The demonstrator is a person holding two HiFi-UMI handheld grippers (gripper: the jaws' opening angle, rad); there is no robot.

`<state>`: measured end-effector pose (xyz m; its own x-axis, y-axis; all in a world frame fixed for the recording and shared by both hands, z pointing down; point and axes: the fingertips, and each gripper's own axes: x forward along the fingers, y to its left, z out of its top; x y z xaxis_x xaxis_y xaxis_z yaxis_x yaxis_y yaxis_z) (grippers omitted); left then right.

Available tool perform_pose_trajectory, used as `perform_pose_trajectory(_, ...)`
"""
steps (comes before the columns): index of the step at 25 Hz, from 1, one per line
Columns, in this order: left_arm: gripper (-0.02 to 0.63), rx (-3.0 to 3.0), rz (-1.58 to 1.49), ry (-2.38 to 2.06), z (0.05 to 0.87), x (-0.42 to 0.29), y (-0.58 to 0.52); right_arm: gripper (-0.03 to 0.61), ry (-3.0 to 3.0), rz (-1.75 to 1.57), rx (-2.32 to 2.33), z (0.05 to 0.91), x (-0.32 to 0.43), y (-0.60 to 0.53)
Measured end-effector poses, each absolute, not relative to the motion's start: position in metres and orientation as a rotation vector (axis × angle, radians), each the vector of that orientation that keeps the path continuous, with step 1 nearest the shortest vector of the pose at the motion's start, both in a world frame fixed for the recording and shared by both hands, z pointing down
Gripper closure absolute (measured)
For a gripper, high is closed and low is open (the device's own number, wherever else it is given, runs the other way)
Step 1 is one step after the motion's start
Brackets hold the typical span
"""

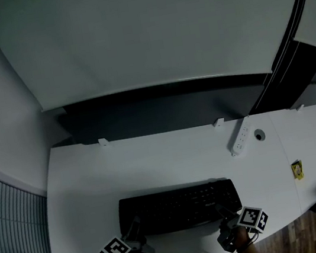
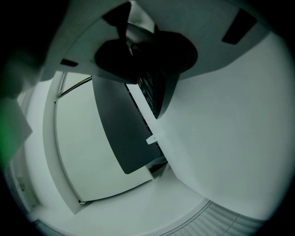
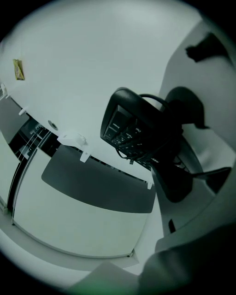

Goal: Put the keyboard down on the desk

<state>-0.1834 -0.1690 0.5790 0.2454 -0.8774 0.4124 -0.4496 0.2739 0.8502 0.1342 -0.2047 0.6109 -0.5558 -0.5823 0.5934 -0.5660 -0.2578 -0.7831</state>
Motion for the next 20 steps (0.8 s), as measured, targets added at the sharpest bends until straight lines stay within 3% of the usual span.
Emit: perform_pose_trajectory(20,0.474,1.364,-0.533,-1.428,0.562,-0.189,-0.192,0.356,2.021,-2.114,-1.248,0.601,0.124,-0.170)
